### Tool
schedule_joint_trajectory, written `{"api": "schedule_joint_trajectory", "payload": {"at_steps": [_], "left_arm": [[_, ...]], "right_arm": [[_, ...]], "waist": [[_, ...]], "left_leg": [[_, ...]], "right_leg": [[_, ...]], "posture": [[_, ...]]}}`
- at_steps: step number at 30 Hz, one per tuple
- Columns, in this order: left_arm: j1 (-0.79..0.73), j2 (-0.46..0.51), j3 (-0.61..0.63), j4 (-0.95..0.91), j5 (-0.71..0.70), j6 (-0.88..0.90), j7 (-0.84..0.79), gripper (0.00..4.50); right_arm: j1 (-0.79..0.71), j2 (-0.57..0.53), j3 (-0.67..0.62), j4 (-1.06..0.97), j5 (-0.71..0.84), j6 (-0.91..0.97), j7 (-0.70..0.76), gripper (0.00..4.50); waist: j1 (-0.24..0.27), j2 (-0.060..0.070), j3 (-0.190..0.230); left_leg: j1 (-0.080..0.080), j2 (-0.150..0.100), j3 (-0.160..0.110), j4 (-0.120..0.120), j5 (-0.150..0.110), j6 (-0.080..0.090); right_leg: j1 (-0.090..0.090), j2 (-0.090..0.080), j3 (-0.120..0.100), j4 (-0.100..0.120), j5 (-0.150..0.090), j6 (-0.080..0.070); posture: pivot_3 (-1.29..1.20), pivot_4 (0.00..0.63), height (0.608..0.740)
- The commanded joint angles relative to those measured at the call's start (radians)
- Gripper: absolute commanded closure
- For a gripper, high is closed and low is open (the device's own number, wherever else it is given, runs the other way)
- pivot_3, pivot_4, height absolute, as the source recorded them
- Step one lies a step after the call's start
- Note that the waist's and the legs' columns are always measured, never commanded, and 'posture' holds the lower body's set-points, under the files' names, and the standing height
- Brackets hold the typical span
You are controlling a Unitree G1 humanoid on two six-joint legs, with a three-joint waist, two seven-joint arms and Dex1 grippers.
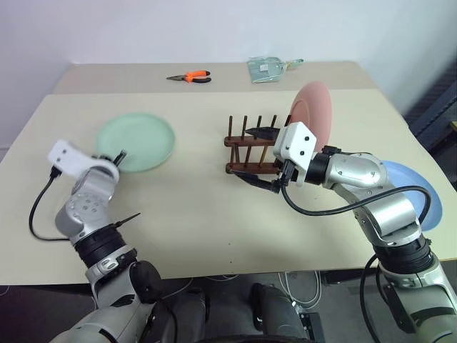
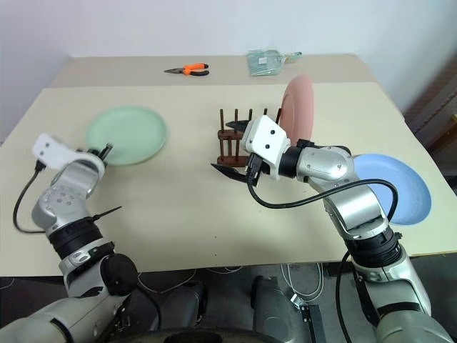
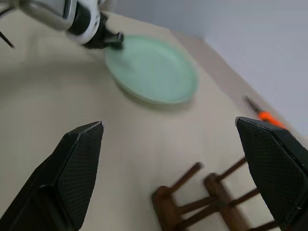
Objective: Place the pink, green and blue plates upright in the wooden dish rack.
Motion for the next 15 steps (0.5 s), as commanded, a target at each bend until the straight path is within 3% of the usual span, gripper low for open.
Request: {"api": "schedule_joint_trajectory", "payload": {"at_steps": [1, 4, 12, 15], "left_arm": [[-0.082, 0.024, -0.188, -0.167, -0.012, -0.021, -0.092, 4.47], [-0.122, 0.037, -0.286, -0.210, 0.006, 0.041, -0.098, 4.47], [-0.167, 0.024, -0.340, -0.273, -0.056, 0.196, -0.086, 4.47], [-0.166, 0.000, -0.329, -0.293, -0.088, 0.221, -0.081, 4.50]], "right_arm": [[-0.090, -0.008, 0.090, 0.059, -0.187, -0.165, -0.003, 0.00], [-0.166, 0.006, 0.164, 0.186, -0.344, -0.286, -0.037, 0.00], [-0.278, 0.045, 0.202, 0.445, -0.579, -0.507, -0.182, 0.00], [-0.275, 0.056, 0.199, 0.482, -0.601, -0.529, -0.186, 0.88]], "waist": [[-0.002, 0.000, 0.000], [-0.010, 0.000, 0.000], [-0.027, 0.001, 0.000], [-0.023, 0.001, 0.000]], "left_leg": [[0.000, 0.000, 0.000, 0.000, 0.000, 0.000], [0.001, 0.000, 0.001, -0.001, 0.000, 0.000], [0.000, 0.001, 0.001, -0.002, 0.000, -0.001], [0.000, 0.001, 0.001, -0.002, 0.000, -0.001]], "right_leg": [[0.000, 0.000, 0.000, 0.000, 0.000, 0.000], [0.001, 0.000, 0.000, -0.001, 0.000, 0.000], [-0.002, 0.000, 0.001, 0.001, 0.000, 0.000], [-0.002, 0.000, 0.001, -0.001, 0.000, 0.000]], "posture": [[0.00, 0.150, 0.740], [0.00, 0.150, 0.740], [0.00, 0.150, 0.740], [0.00, 0.150, 0.740]]}}
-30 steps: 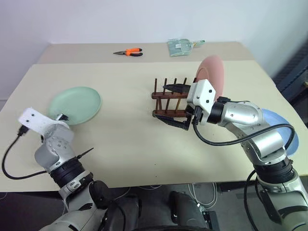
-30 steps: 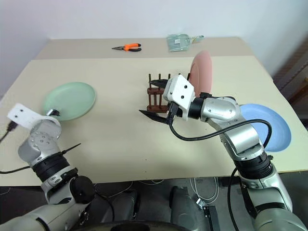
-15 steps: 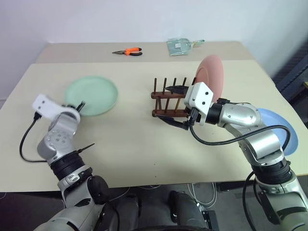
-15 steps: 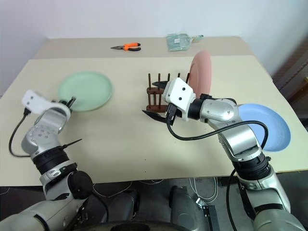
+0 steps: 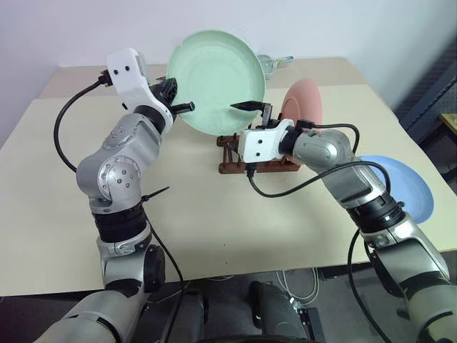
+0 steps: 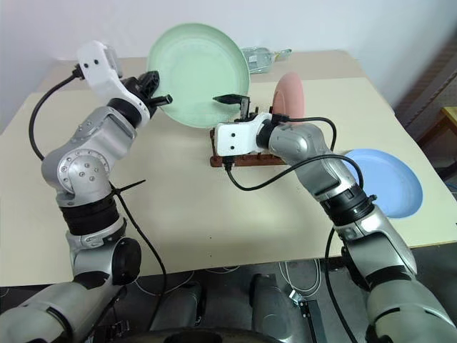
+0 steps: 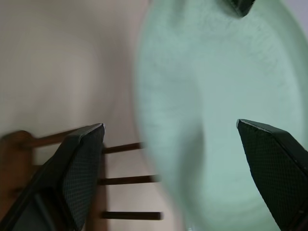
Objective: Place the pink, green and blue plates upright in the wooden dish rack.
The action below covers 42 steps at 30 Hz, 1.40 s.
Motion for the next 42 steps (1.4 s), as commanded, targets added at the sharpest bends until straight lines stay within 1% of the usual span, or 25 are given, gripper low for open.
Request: {"api": "schedule_joint_trajectory", "payload": {"at_steps": [1, 4, 5, 6, 7, 8, 9, 10, 12, 13, 15, 16, 18, 19, 21, 23, 26, 27, 30, 34, 42], "left_arm": [[-0.031, -0.010, 0.010, -0.068, -0.039, 0.019, 0.004, 4.50], [-0.018, -0.002, 0.015, -0.065, -0.026, 0.032, 0.014, 4.50], [-0.014, 0.000, 0.023, -0.058, -0.026, 0.024, 0.012, 4.50], [-0.014, -0.004, 0.039, -0.052, -0.032, 0.013, 0.011, 4.50], [-0.019, -0.019, 0.070, -0.046, -0.050, -0.010, 0.016, 4.16], [-0.029, -0.036, 0.104, -0.042, -0.071, -0.033, 0.025, 3.80], [-0.047, -0.054, 0.145, -0.036, -0.090, -0.065, 0.041, 3.53], [-0.061, -0.065, 0.176, -0.029, -0.102, -0.092, 0.056, 3.08], [-0.083, -0.049, 0.234, 0.006, -0.083, -0.171, 0.089, 2.07], [-0.086, -0.024, 0.255, 0.027, -0.057, -0.216, 0.096, 1.67], [-0.077, 0.044, 0.302, 0.076, -0.018, -0.292, 0.101, 1.67], [-0.044, 0.104, 0.289, 0.092, 0.032, -0.336, 0.068, 1.67], [0.011, 0.187, 0.246, 0.111, 0.102, -0.394, 0.009, 1.67], [0.069, 0.235, 0.193, 0.117, 0.138, -0.422, -0.059, 1.67], [0.213, 0.313, 0.044, 0.104, 0.190, -0.473, -0.245, 1.67], [0.312, 0.353, -0.061, 0.080, 0.208, -0.520, -0.382, 1.67], [0.497, 0.412, -0.254, 0.001, 0.220, -0.568, -0.612, 1.67], [0.539, 0.409, -0.286, -0.018, 0.196, -0.567, -0.662, 1.67], [0.598, 0.389, -0.326, -0.056, 0.130, -0.532, -0.744, 1.67], [0.640, 0.418, -0.406, -0.108, 0.128, -0.503, -0.843, 1.67], [0.619, 0.391, -0.424, -0.103, 0.175, -0.511, -0.825, 1.67]], "right_arm": [[-0.017, 0.018, -0.017, 0.018, -0.026, -0.034, -0.018, 1.26], [-0.013, 0.028, -0.030, 0.022, -0.040, -0.039, -0.026, 2.72], [-0.011, 0.028, -0.033, 0.020, -0.045, -0.043, -0.029, 3.27], [-0.008, 0.028, -0.035, 0.016, -0.052, -0.048, -0.034, 3.70], [-0.004, 0.027, -0.038, 0.013, -0.057, -0.050, -0.038, 4.15], [0.001, 0.028, -0.042, 0.006, -0.060, -0.051, -0.041, 4.16], [0.008, 0.031, -0.049, -0.001, -0.058, -0.047, -0.043, 4.16], [0.013, 0.035, -0.056, -0.007, -0.054, -0.043, -0.045, 4.16], [0.026, 0.046, -0.076, -0.030, -0.037, -0.024, -0.049, 4.16], [0.034, 0.056, -0.093, -0.048, -0.017, -0.005, -0.049, 4.16], [0.056, 0.086, -0.149, -0.108, 0.061, 0.056, -0.040, 4.16], [0.066, 0.113, -0.197, -0.156, 0.138, 0.108, -0.031, 4.16], [0.077, 0.149, -0.263, -0.224, 0.241, 0.183, -0.018, 4.16], [0.082, 0.190, -0.325, -0.293, 0.373, 0.303, -0.012, 4.16], [0.086, 0.267, -0.461, -0.428, 0.643, 0.563, -0.051, 4.16], [0.082, 0.309, -0.550, -0.506, 0.805, 0.743, -0.105, 4.16], [0.090, 0.354, -0.655, -0.561, 0.972, 0.968, -0.232, 4.16], [0.098, 0.368, -0.675, -0.575, 1.007, 1.016, -0.273, 4.16], [0.110, 0.392, -0.711, -0.596, 1.072, 1.105, -0.373, 4.16], [0.111, 0.410, -0.756, -0.556, 1.117, 1.165, -0.473, 4.16], [0.117, 0.377, -0.762, -0.485, 1.155, 1.203, -0.512, 4.16]], "waist": [[0.002, 0.000, 0.000], [0.001, 0.000, 0.000], [0.001, 0.000, 0.000], [0.000, 0.000, 0.000], [0.000, 0.000, 0.000], [-0.001, 0.000, 0.000], [0.000, 0.000, 0.000], [0.003, -0.001, 0.001], [0.003, -0.001, 0.001], [0.003, -0.001, 0.001], [-0.003, -0.001, 0.001], [-0.004, 0.000, 0.001], [-0.007, 0.000, 0.001], [-0.006, 0.000, 0.001], [0.001, 0.001, 0.001], [0.015, 0.002, 0.001], [0.022, 0.002, 0.001], [0.021, 0.003, 0.001], [0.016, 0.005, 0.002], [0.001, 0.009, 0.002], [-0.004, 0.009, 0.002]], "left_leg": [[0.000, 0.000, 0.000, 0.000, 0.000, 0.000], [0.000, 0.000, 0.000, 0.000, 0.000, 0.000], [0.000, 0.000, 0.000, 0.000, 0.000, 0.000], [0.000, 0.000, 0.000, 0.000, 0.000, 0.000], [0.000, 0.000, 0.000, 0.000, 0.000, 0.000], [0.000, 0.000, 0.000, 0.000, 0.000, 0.000], [0.000, 0.000, 0.000, 0.000, 0.000, 0.000], [0.000, 0.000, 0.000, 0.000, 0.000, 0.000], [-0.001, 0.000, 0.000, 0.001, 0.001, -0.001], [0.000, 0.000, 0.000, 0.001, 0.001, -0.001], [0.001, 0.000, 0.000, 0.000, 0.001, -0.002], [0.001, 0.000, 0.000, -0.001, 0.003, -0.005], [0.001, 0.001, 0.000, -0.002, 0.003, -0.005], [0.001, 0.001, 0.001, -0.002, 0.003, -0.005], [0.000, 0.001, 0.000, -0.002, 0.003, -0.005], [0.000, 0.001, -0.002, -0.001, 0.001, -0.001], [0.000, 0.000, -0.002, 0.000, 0.000, 0.000], [0.000, 0.000, -0.001, 0.000, 0.000, 0.001], [-0.001, 0.001, 0.000, -0.001, -0.001, 0.001], [-0.003, 0.003, 0.001, -0.002, -0.001, 0.001], [-0.001, 0.003, 0.002, -0.002, -0.001, 0.002]], "right_leg": [[0.000, 0.000, 0.000, 0.000, 0.000, 0.000], [0.000, 0.000, 0.000, 0.000, 0.000, 0.000], [0.000, 0.000, 0.000, 0.000, 0.000, 0.000], [0.000, 0.000, 0.000, 0.000, 0.000, 0.000], [0.000, 0.000, 0.000, 0.000, 0.000, 0.000], [0.000, 0.000, 0.000, 0.000, 0.000, 0.000], [0.000, 0.000, 0.000, 0.000, 0.000, 0.000], [0.000, 0.000, 0.000, 0.000, 0.000, 0.000], [0.000, 0.000, 0.000, 0.000, 0.000, 0.000], [0.000, 0.000, 0.000, 0.000, 0.000, 0.000], [0.000, 0.000, 0.000, 0.000, 0.000, 0.000], [0.000, 0.000, 0.001, 0.000, 0.000, 0.000], [-0.001, 0.002, 0.001, 0.000, 0.000, 0.000], [-0.002, 0.002, 0.001, 0.001, 0.000, -0.001], [-0.002, 0.002, 0.001, 0.001, 0.000, -0.001], [0.000, 0.002, 0.001, 0.001, 0.000, -0.002], [0.001, 0.000, 0.001, -0.001, -0.001, -0.006], [0.001, 0.000, 0.001, -0.001, -0.001, -0.007], [-0.002, 0.000, 0.001, 0.001, -0.003, -0.010], [-0.006, 0.002, 0.001, 0.004, -0.003, -0.011], [-0.005, 0.002, 0.001, 0.003, -0.003, -0.010]], "posture": [[0.00, 0.150, 0.740], [0.00, 0.150, 0.740], [0.00, 0.150, 0.740], [0.00, 0.150, 0.740], [0.00, 0.150, 0.740], [0.00, 0.150, 0.740], [0.00, 0.150, 0.740], [0.00, 0.150, 0.740], [0.00, 0.150, 0.740], [0.00, 0.150, 0.740], [0.00, 0.150, 0.740], [0.00, 0.150, 0.740], [0.00, 0.150, 0.740], [0.00, 0.150, 0.740], [0.00, 0.150, 0.740], [0.00, 0.150, 0.740], [0.00, 0.150, 0.740], [0.00, 0.150, 0.740], [0.00, 0.150, 0.740], [0.00, 0.150, 0.740], [0.00, 0.150, 0.740]]}}
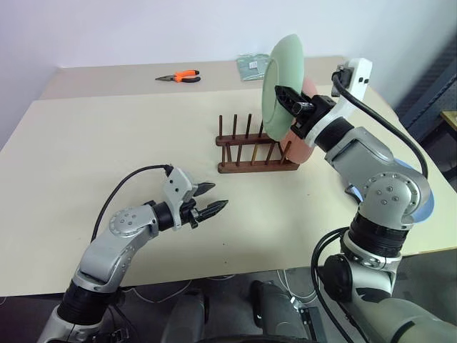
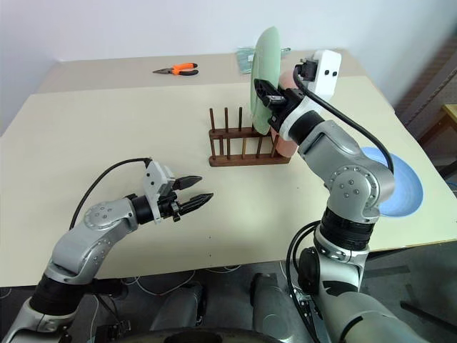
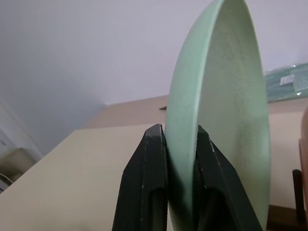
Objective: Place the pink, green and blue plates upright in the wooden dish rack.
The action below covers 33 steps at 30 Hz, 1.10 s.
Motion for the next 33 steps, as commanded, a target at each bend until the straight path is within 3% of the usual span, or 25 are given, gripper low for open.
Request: {"api": "schedule_joint_trajectory", "payload": {"at_steps": [1, 16, 22, 25, 29, 33], "left_arm": [[-0.012, -0.004, 0.006, -0.024, 0.018, -0.007, 0.005, 1.67], [-0.002, -0.027, -0.001, -0.036, 0.042, 0.002, 0.012, 1.67], [-0.004, -0.030, -0.011, -0.028, 0.056, -0.004, 0.010, 1.67], [-0.002, -0.031, -0.015, -0.030, 0.063, -0.003, 0.010, 1.63], [0.005, -0.031, -0.007, -0.040, 0.063, 0.003, 0.014, 1.63], [0.011, -0.028, -0.006, -0.047, 0.064, 0.007, 0.013, 1.63]], "right_arm": [[-0.014, -0.017, 0.004, 0.001, 0.028, 0.002, 0.001, 4.16], [-0.053, -0.043, 0.024, -0.023, 0.111, -0.007, -0.004, 4.16], [-0.023, -0.041, 0.077, 0.080, 0.053, -0.022, -0.009, 4.16], [-0.031, -0.063, 0.114, 0.108, 0.010, -0.049, 0.018, 3.16], [-0.037, -0.194, 0.270, 0.041, -0.157, -0.198, 0.147, 1.28], [-0.027, -0.379, 0.368, -0.025, -0.354, -0.456, 0.306, 1.28]], "waist": [[-0.001, 0.000, 0.000], [0.002, 0.000, 0.000], [0.001, 0.000, 0.000], [0.000, 0.001, 0.000], [0.002, 0.002, 0.001], [0.000, 0.001, 0.001]], "left_leg": [[0.000, 0.000, 0.000, 0.000, 0.000, 0.000], [0.000, 0.000, 0.000, 0.000, 0.000, 0.000], [0.000, 0.000, 0.000, 0.000, 0.000, 0.000], [0.000, 0.000, 0.000, 0.000, 0.000, 0.000], [-0.001, 0.000, 0.000, 0.000, 0.000, 0.000], [-0.001, 0.000, 0.000, 0.001, 0.000, 0.001]], "right_leg": [[0.000, 0.000, 0.000, 0.000, 0.000, 0.000], [0.000, 0.000, 0.000, 0.000, 0.000, 0.000], [0.000, 0.001, 0.000, 0.000, 0.000, 0.000], [0.000, 0.001, 0.000, 0.000, 0.000, 0.000], [0.000, 0.001, 0.000, -0.001, 0.000, 0.000], [0.001, 0.001, 0.000, -0.002, -0.002, 0.004]], "posture": [[0.00, 0.150, 0.740], [0.00, 0.150, 0.740], [0.00, 0.150, 0.740], [0.00, 0.150, 0.740], [0.00, 0.150, 0.740], [0.00, 0.150, 0.740]]}}
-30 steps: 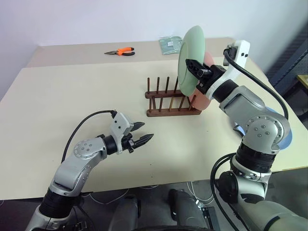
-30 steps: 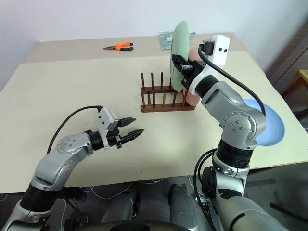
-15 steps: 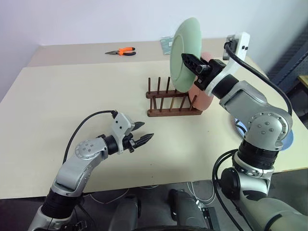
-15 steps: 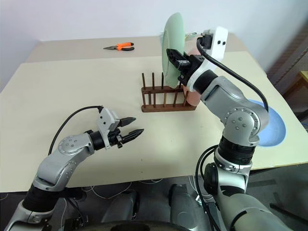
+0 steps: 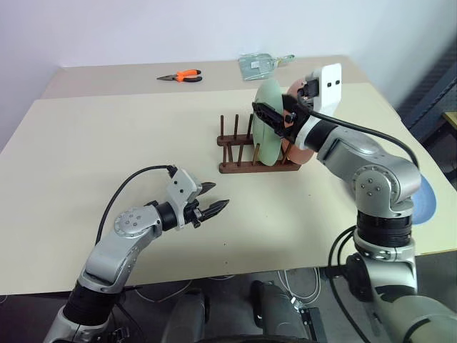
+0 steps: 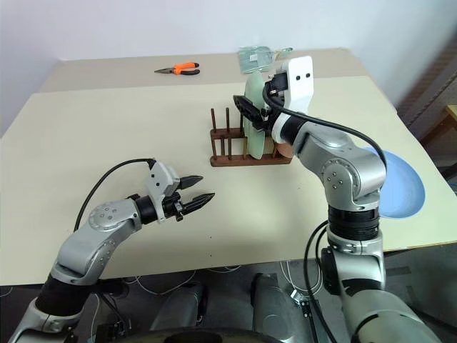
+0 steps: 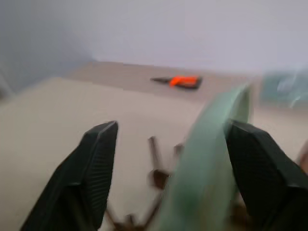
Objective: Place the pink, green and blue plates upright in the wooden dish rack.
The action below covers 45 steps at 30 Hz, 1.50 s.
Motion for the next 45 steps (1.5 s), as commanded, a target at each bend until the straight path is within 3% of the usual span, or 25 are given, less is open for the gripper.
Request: {"api": "schedule_joint_trajectory", "payload": {"at_steps": [1, 4, 8, 9, 13, 17, 21, 24, 31, 37, 40, 45], "left_arm": [[0.001, 0.002, 0.008, -0.041, 0.001, -0.002, -0.002, 1.63], [-0.009, 0.002, -0.002, -0.029, 0.007, -0.006, -0.011, 1.63], [-0.033, 0.001, -0.024, 0.004, 0.022, -0.020, -0.038, 1.63], [-0.039, -0.001, -0.027, 0.011, 0.022, -0.023, -0.044, 1.63], [-0.074, -0.013, -0.046, 0.059, 0.037, -0.044, -0.072, 1.63], [-0.089, -0.022, -0.054, 0.077, 0.048, -0.056, -0.085, 1.63], [-0.090, -0.024, -0.056, 0.081, 0.055, -0.061, -0.094, 1.63], [-0.087, -0.021, -0.057, 0.081, 0.060, -0.065, -0.098, 1.63], [-0.076, -0.026, -0.049, 0.068, 0.064, -0.060, -0.092, 1.63], [-0.063, -0.023, -0.045, 0.060, 0.064, -0.060, -0.091, 1.63], [-0.062, -0.021, -0.041, 0.064, 0.065, -0.063, -0.092, 1.63], [-0.065, -0.023, -0.036, 0.072, 0.067, -0.066, -0.090, 1.63]], "right_arm": [[-0.020, -0.114, -0.007, -0.089, -0.112, -0.212, 0.127, 1.28], [-0.016, -0.193, -0.167, -0.051, -0.025, -0.202, 0.194, 1.28], [0.113, -0.343, -0.380, 0.048, -0.013, -0.124, 0.232, 0.04], [0.161, -0.377, -0.411, 0.061, -0.017, -0.099, 0.241, 0.04], [0.527, -0.455, -0.403, -0.015, -0.080, -0.056, 0.309, 0.04], [0.682, -0.434, -0.361, -0.057, -0.127, -0.054, 0.282, 0.04], [0.751, -0.414, -0.278, -0.026, -0.221, -0.069, 0.235, 0.04], [0.748, -0.402, -0.245, 0.016, -0.265, -0.071, 0.211, 0.89], [0.718, -0.404, -0.213, 0.104, -0.331, -0.087, 0.198, 4.48], [0.634, -0.423, -0.227, 0.097, -0.398, -0.204, 0.185, 4.48], [0.457, -0.432, -0.259, 0.120, -0.452, -0.272, 0.099, 4.48], [0.097, -0.401, -0.295, 0.123, -0.392, -0.328, 0.068, 4.48]], "waist": [[0.001, 0.000, 0.000], [0.004, -0.001, 0.000], [0.018, -0.003, 0.000], [0.026, -0.003, 0.000], [0.030, -0.003, 0.000], [0.010, 0.005, 0.001], [0.004, 0.004, 0.001], [0.006, 0.003, 0.002], [0.008, 0.002, 0.002], [0.004, 0.002, 0.002], [0.000, 0.004, 0.003], [0.006, 0.004, 0.004]], "left_leg": [[0.000, 0.000, 0.000, 0.000, 0.000, 0.000], [0.000, 0.000, 0.000, 0.000, 0.000, 0.000], [0.000, 0.000, -0.001, 0.002, 0.000, 0.000], [0.001, -0.001, -0.001, 0.002, -0.001, 0.001], [0.002, -0.001, 0.000, 0.001, -0.002, 0.003], [0.002, -0.001, 0.004, 0.002, -0.002, 0.004], [0.003, 0.000, 0.004, 0.001, -0.002, 0.003], [0.003, 0.000, 0.003, 0.003, -0.002, 0.003], [0.003, -0.001, 0.002, 0.003, -0.002, 0.003], [0.003, -0.001, 0.002, 0.003, -0.002, 0.003], [0.003, -0.001, 0.003, 0.003, -0.002, 0.003], [0.003, -0.001, 0.002, 0.001, -0.002, 0.003]], "right_leg": [[0.000, 0.000, 0.000, 0.000, 0.000, 0.000], [0.001, 0.000, 0.000, 0.000, 0.000, 0.000], [0.004, -0.001, 0.000, -0.002, 0.000, 0.000], [0.005, -0.001, 0.000, -0.003, 0.000, 0.000], [0.006, -0.002, -0.001, -0.003, -0.001, 0.000], [0.006, -0.003, 0.001, -0.002, -0.001, 0.001], [0.007, -0.002, 0.001, -0.002, -0.001, 0.001], [0.006, -0.002, 0.000, -0.003, -0.001, 0.001], [0.006, -0.003, 0.000, -0.003, -0.001, 0.001], [0.006, -0.003, 0.000, -0.003, -0.001, 0.002], [0.006, -0.003, 0.000, -0.002, -0.001, 0.002], [0.005, -0.002, 0.000, -0.002, -0.001, 0.001]], "posture": [[0.00, 0.150, 0.740], [0.00, 0.150, 0.740], [0.00, 0.150, 0.740], [0.00, 0.150, 0.740], [0.00, 0.150, 0.740], [0.00, 0.150, 0.740], [0.00, 0.150, 0.740], [0.00, 0.150, 0.740], [0.00, 0.150, 0.740], [0.00, 0.150, 0.740], [0.00, 0.150, 0.740], [0.00, 0.150, 0.740]]}}
